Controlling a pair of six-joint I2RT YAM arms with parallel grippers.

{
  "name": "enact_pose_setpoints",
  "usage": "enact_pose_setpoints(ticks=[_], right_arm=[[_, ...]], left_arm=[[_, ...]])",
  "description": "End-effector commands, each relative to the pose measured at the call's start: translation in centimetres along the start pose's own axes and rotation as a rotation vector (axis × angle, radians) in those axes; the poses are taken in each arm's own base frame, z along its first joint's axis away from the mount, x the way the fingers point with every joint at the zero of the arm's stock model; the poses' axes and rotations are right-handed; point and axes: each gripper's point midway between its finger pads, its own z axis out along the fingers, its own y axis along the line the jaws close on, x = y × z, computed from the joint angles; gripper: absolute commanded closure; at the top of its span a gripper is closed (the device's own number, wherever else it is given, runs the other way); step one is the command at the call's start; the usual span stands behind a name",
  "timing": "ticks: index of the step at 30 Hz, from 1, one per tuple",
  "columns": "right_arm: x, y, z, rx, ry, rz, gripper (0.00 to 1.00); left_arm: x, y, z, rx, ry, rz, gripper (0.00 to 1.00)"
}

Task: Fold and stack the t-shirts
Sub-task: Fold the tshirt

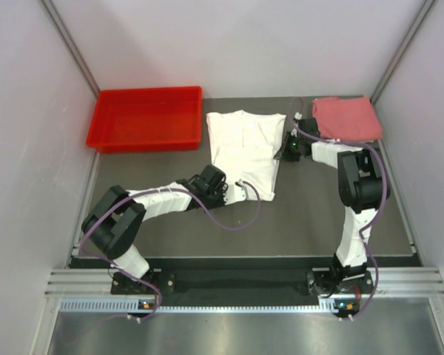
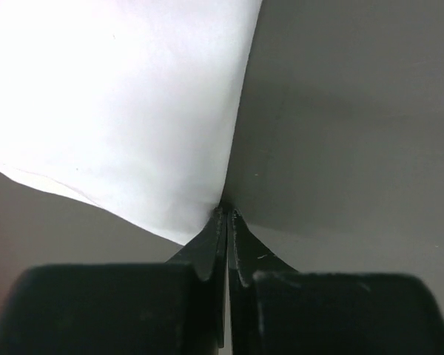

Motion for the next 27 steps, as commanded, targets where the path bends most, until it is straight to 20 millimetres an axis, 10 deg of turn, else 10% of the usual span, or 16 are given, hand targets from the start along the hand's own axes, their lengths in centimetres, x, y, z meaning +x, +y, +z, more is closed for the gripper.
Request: enact_pose_setpoints(ticks=[1,7,11,14,20,27], right_arm=[[-3.6,0.1,-1.7,-0.002,-0.105,-0.029,1.00],[-4.9,-0.6,-1.4,0.003,-0.124,-0.029,0.98],[-4.3,-0.5,-2.2,0.006,-0.105,-0.036,0.52],[-3.5,0.5,-5.1,-0.007,-0.107,-0.066,0.43],[4.8,0.0,-9.8,0.018,-0.024,-0.049,0.43],[11.8,2.4,-11.2,-0.109,0.019,-0.013,0.41]], left_arm=[[0.5,-0.8,0.5,0.014,0.010,0.007,1.00],[0.8,-2.8,0.1,0.076,0.002,0.044,1.00],[0.4,-2.8,-0.3,0.080,-0.010,0.035,1.00],[-0.6,-2.5,-0.9,0.087,-0.031,0.021,1.00],[-2.8,-1.4,-3.4,0.071,-0.082,0.013,0.62],[-3.6,0.4,-3.9,-0.022,-0.125,0.045,0.50]])
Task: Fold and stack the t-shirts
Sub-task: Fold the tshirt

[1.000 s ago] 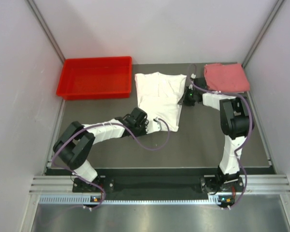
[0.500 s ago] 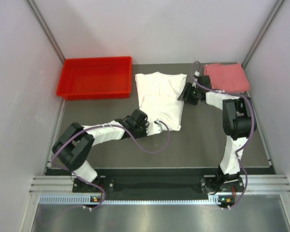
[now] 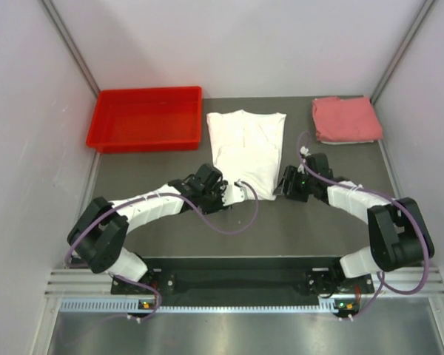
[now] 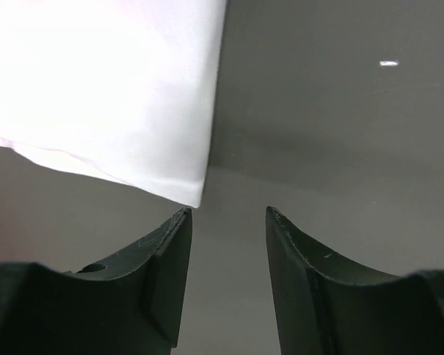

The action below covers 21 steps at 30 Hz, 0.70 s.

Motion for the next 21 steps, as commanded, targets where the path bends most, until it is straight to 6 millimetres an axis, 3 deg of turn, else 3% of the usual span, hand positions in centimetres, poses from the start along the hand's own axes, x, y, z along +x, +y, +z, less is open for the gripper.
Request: enact_pose_setpoints(ticks=[1,7,9,13,15,16,18,19,21], right_arm=[[0.3,2.5,0.0,-0.092,-0.043,0.022,0.41],[1.7,3.0,1.9,-0.142,-0.006,0.062,0.41],[2.1,2.3,2.3,-0.120,-0.006,0.078,0.45],[2.6,1.6,2.7,-0.095,0.000,0.083,0.58],[3.2,1.5,2.9,-0.102,0.025,0.092,0.72],[3.3,1.5,3.0,-0.102,0.025,0.094,0.84],[3.3,1.5,2.8,-0.103,0.029,0.091,0.93],[3.3,1.5,2.7,-0.101,0.029,0.086,1.00],[3.3,1.5,2.2,-0.091,0.037,0.067,1.00]], left_arm=[[-2.2,2.1,-0.3,-0.086,-0.077,0.032,0.49],[-1.9,3.9,2.7,-0.157,-0.046,0.028,0.50],[-0.8,2.8,3.7,-0.104,-0.013,0.028,0.51],[0.7,0.7,4.0,-0.037,0.012,0.051,0.50],[1.4,0.9,4.4,-0.049,0.037,0.044,0.51],[1.9,0.8,4.7,-0.049,0.058,0.043,0.54],[2.5,0.8,5.0,-0.053,0.081,0.038,0.62],[2.8,0.6,5.2,-0.052,0.090,0.035,0.80],[3.3,1.0,5.3,-0.081,0.116,0.012,1.00]])
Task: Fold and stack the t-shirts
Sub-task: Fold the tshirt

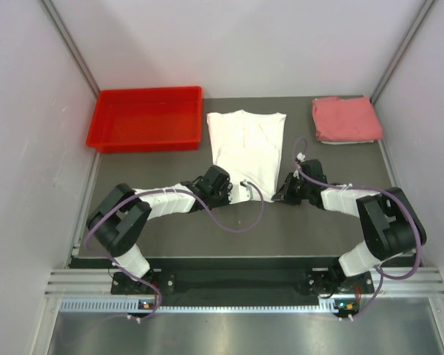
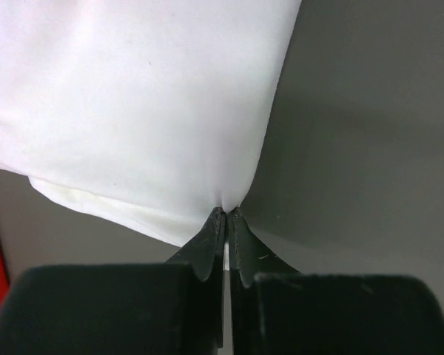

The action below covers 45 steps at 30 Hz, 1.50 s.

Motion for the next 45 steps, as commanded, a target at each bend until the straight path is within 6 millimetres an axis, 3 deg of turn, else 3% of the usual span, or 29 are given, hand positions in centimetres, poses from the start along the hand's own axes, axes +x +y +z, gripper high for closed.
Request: enact_pose_setpoints(ticks=[1,6,10,12,14,15,18,20,23,25,29,30,32,33,34,35,36,37,38,39,40,42,45], right_arm=[[0.0,0.6,-0.7,-0.012,-0.001,-0.038,1.00],[1.1,0.8,-2.2,-0.014,0.033,-0.053,1.00],[2.4,1.3,-3.7,-0.024,0.061,-0.077,1.00],[3.5,1.3,-4.9,-0.006,0.091,-0.093,1.00],[5.3,0.9,-6.0,0.020,0.152,-0.104,1.00],[5.5,1.3,-7.0,0.008,0.140,-0.118,1.00],[7.7,1.9,-9.6,0.007,0.197,-0.129,1.00],[9.6,2.0,-11.3,0.035,0.255,-0.134,1.00],[10.5,2.9,-14.1,0.039,0.251,-0.138,1.00],[10.4,3.8,-15.5,0.005,0.229,-0.135,1.00],[8.3,4.7,-16.2,0.004,0.159,-0.144,1.00],[7.8,4.3,-15.6,0.030,0.175,-0.143,1.00],[5.0,4.3,-14.9,0.031,0.120,-0.167,1.00],[4.1,3.8,-14.0,0.047,0.130,-0.152,1.00],[1.3,3.4,-13.6,0.041,0.062,-0.118,1.00],[-0.7,3.6,-13.5,0.020,0.023,-0.119,1.00],[-1.8,3.2,-12.6,0.017,0.026,-0.089,1.00],[-4.0,3.1,-12.2,0.009,-0.031,-0.081,1.00],[-5.6,3.4,-12.0,0.005,-0.057,-0.086,1.00],[-6.3,2.3,-10.7,0.040,-0.035,-0.071,1.00],[-8.0,2.5,-10.3,0.034,-0.064,-0.074,1.00],[-8.8,1.5,-8.3,0.042,-0.032,-0.042,1.00],[-11.7,0.3,-6.4,0.056,-0.060,-0.015,1.00]], left_arm=[[3.0,-1.2,0.9,0.009,0.106,-0.025,1.00],[2.3,-0.8,-0.7,-0.008,0.098,-0.118,1.00],[0.6,0.2,-4.1,-0.061,0.017,-0.175,1.00],[1.0,-0.9,-5.5,-0.017,0.031,-0.188,1.00],[0.1,-1.9,-7.0,0.044,-0.003,-0.183,1.00],[1.1,-3.1,-7.9,0.093,0.042,-0.180,1.00],[1.5,-5.2,-10.7,0.196,0.061,-0.173,1.00],[0.8,-6.5,-12.8,0.263,0.029,-0.171,1.00],[0.1,-6.5,-15.8,0.271,0.006,-0.168,1.00],[-1.0,-5.2,-17.2,0.227,-0.014,-0.186,1.00],[-3.1,-0.1,-16.9,0.042,-0.051,-0.211,1.00],[-3.7,1.6,-16.9,-0.008,-0.057,-0.210,1.00],[-3.8,3.9,-15.4,-0.022,-0.042,-0.238,1.00],[-4.8,5.9,-15.6,-0.049,-0.071,-0.250,1.00],[-4.5,6.8,-13.8,-0.028,-0.042,-0.275,1.00],[-3.7,8.6,-13.3,-0.056,-0.023,-0.309,1.00],[-4.4,11.1,-13.4,-0.112,-0.037,-0.310,1.00],[-3.4,12.2,-11.5,-0.125,0.019,-0.315,1.00],[-3.1,13.4,-11.0,-0.139,0.026,-0.316,1.00],[-4.0,15.2,-10.9,-0.172,0.003,-0.305,1.00],[-3.1,15.6,-9.1,-0.161,0.041,-0.313,1.00],[-2.8,17.2,-7.1,-0.177,0.084,-0.301,1.00],[-1.9,19.3,-4.6,-0.212,0.115,-0.308,1.00]])
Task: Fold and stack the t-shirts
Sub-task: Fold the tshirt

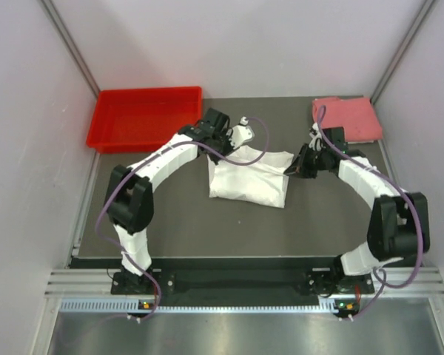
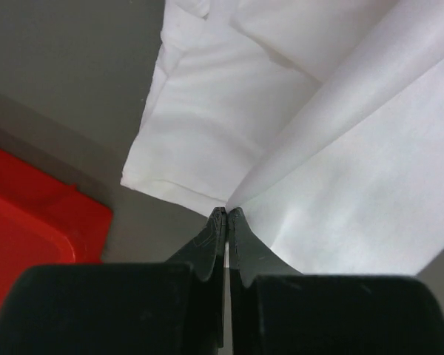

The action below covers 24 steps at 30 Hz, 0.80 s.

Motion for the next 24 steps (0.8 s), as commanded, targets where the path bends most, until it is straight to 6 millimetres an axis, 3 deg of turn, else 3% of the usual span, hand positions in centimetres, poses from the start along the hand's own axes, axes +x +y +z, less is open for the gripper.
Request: enact_pose_setpoints(ticks=[1,5,13,17,18,19,21,22,24], right_arm=[[-4.8,-2.7,0.7,0.080,-0.099,-0.012,1.00],[-7.2,-3.9,2.7,0.109,-0.126,0.021,1.00],[-10.8,-4.7,5.4,0.105,-0.163,0.068,1.00],[-11.2,-5.4,6.4,0.116,-0.159,0.080,0.99],[-11.4,-5.4,6.3,0.122,-0.169,0.078,0.96],[-11.5,-5.5,6.3,0.127,-0.176,0.078,0.78],[-12.1,-5.3,6.2,0.117,-0.192,0.066,0.59],[-12.6,-4.9,6.0,0.109,-0.202,0.052,0.54],[-13.1,-4.0,5.0,0.098,-0.222,0.025,0.47]], left_arm=[[2.1,7.7,0.0,-0.237,0.105,-0.013,1.00],[1.8,10.6,1.8,-0.311,0.098,-0.065,1.00],[2.2,12.2,4.7,-0.353,0.099,-0.087,1.00],[2.3,12.2,5.9,-0.343,0.095,-0.101,1.00],[2.2,12.3,5.9,-0.346,0.094,-0.105,1.00],[2.2,12.3,6.1,-0.348,0.095,-0.109,1.00],[2.1,12.5,6.3,-0.353,0.093,-0.127,0.82],[1.9,12.5,6.3,-0.357,0.087,-0.149,0.62],[1.2,12.8,5.2,-0.366,0.066,-0.181,0.49]])
